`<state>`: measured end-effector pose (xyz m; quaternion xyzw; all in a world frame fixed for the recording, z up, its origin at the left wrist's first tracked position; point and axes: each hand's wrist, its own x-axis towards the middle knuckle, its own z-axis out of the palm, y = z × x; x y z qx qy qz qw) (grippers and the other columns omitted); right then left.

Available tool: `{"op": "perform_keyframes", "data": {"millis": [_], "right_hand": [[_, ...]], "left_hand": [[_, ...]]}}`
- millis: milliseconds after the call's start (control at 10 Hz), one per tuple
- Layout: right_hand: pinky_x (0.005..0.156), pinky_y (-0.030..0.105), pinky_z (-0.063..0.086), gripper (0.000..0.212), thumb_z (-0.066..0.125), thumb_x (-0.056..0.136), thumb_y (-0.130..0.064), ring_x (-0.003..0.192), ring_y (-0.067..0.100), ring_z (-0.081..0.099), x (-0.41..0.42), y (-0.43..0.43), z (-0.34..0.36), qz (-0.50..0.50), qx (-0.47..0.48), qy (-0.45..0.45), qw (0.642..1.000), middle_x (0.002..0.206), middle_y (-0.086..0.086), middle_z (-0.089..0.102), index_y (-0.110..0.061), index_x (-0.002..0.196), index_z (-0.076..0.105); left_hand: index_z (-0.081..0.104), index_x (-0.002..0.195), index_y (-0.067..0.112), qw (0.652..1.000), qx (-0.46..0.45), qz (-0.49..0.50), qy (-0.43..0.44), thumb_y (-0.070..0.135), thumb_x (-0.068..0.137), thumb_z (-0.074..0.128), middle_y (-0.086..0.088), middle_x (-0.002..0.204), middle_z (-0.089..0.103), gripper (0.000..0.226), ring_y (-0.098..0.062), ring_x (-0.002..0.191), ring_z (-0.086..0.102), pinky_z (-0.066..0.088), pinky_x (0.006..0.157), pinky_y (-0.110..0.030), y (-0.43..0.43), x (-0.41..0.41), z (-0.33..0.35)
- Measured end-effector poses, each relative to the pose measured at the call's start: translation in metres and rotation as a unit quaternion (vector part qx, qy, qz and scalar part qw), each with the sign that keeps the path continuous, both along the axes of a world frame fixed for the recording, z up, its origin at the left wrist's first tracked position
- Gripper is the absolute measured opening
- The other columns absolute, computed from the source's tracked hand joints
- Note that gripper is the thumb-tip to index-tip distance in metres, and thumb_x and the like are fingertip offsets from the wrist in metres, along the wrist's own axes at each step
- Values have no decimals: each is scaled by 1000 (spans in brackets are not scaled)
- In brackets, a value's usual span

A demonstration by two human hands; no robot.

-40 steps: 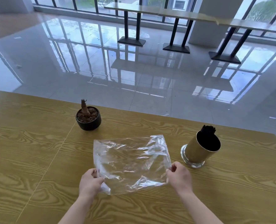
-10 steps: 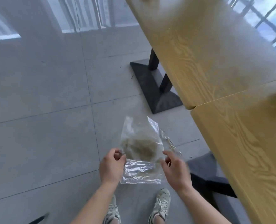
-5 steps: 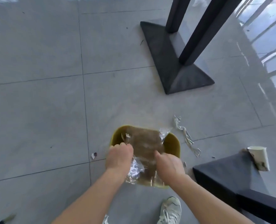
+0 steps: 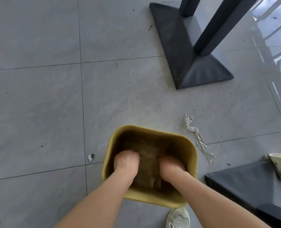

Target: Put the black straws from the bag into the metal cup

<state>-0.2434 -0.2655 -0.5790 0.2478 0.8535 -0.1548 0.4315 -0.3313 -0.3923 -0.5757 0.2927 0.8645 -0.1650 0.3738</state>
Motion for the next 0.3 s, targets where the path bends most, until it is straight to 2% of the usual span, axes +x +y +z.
{"op": "perform_keyframes", "data": {"millis": [100,200,300], "right_hand": [[81,38,56,23,48,98,-13,77,22,55,1,0,12,-12,6,15,1000,97,3,65,-20,111,65],[79,37,59,21,54,95,-15,78,21,61,2,0,36,-46,2,43,998,90,-1,66,-22,105,71],[82,37,58,23,54,95,-20,93,22,63,3,-2,63,-30,29,91,995,102,0,67,-24,113,69]], "left_hand": [[69,109,13,999,35,6,20,5,94,56,-9,106,66,21,-25,93,65,54,71,-35,-3,7,11],[62,118,14,994,99,-1,48,15,94,58,-11,115,62,24,-27,98,63,56,81,-37,-8,8,37],[60,117,16,987,154,3,55,17,94,55,-9,113,62,23,-26,97,60,53,84,-37,-17,12,64]]}}
